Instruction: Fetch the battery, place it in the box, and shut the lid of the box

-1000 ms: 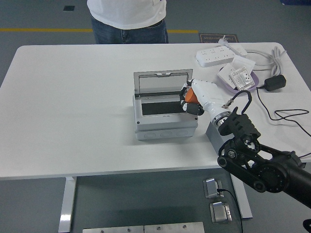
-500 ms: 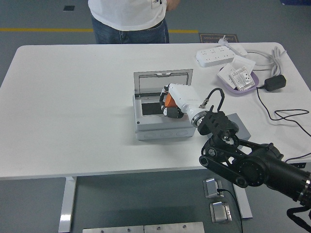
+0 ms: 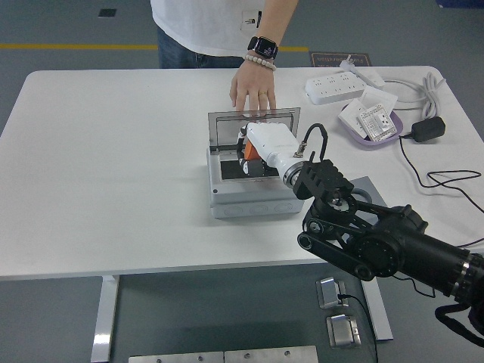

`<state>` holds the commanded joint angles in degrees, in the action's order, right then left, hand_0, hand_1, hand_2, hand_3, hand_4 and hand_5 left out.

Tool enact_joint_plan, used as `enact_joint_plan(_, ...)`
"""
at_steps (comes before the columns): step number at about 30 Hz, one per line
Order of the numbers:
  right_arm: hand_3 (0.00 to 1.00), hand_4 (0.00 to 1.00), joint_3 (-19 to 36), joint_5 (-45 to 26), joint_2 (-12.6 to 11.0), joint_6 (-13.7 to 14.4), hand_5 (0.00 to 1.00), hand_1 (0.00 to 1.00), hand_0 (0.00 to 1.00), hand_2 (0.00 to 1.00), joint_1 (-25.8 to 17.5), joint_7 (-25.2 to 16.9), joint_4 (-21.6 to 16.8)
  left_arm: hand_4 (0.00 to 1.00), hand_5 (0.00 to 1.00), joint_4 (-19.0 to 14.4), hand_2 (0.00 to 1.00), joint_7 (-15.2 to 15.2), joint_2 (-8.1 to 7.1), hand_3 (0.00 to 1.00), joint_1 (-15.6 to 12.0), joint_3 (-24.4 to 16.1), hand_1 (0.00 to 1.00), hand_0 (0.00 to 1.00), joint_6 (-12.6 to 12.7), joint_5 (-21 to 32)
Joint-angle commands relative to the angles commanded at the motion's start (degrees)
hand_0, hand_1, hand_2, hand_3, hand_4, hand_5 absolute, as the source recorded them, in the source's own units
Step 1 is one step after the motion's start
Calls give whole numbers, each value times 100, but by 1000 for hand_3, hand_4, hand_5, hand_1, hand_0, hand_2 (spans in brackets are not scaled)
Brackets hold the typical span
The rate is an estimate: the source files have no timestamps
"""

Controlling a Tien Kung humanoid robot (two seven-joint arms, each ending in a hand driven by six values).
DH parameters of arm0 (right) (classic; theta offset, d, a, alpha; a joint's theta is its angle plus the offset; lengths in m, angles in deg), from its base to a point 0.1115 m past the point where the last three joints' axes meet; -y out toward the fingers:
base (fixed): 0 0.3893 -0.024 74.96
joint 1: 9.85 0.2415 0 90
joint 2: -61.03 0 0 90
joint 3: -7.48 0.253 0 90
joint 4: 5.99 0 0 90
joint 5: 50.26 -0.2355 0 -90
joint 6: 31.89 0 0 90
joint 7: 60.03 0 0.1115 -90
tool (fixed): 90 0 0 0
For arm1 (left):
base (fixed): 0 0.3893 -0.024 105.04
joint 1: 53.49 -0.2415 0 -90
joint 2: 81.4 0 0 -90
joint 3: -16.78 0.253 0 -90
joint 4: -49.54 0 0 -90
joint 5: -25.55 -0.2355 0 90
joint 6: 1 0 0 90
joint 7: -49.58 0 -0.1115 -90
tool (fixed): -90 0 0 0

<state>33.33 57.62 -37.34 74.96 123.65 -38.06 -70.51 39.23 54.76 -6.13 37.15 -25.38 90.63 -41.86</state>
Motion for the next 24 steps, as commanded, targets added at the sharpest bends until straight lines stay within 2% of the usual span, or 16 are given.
enact_joint_plan(15, 234, 2, 136, 1, 2, -110, 2, 199, 141, 228, -3, -44, 15, 2, 2, 0, 528, 8, -2, 512, 27, 6, 587, 380, -9, -11)
enact_joint_plan(16, 345, 164, 138, 2, 3, -105, 20, 340, 361, 374, -5, -51, 14, 2, 2, 0, 528, 7, -2, 512, 28, 9, 587, 380, -9, -7)
enact_joint_plan(21, 345, 164, 134, 24, 11, -103, 20, 340, 361, 374, -17, -50, 18, 2, 2, 0, 528, 11, -2, 512, 32, 10, 587, 380, -12, -11)
enact_joint_plan(22, 480, 603, 133, 26, 13, -106, 103, 433, 555, 453, -19, -47, 18, 2, 2, 0, 528, 11, -3, 512, 32, 9, 588, 379, -11, -11)
enact_joint_plan(24, 480, 603, 130, 37, 16, -116, 103, 433, 555, 453, -24, -29, 19, 2, 2, 0, 528, 12, -3, 512, 33, 13, 588, 379, -10, -11)
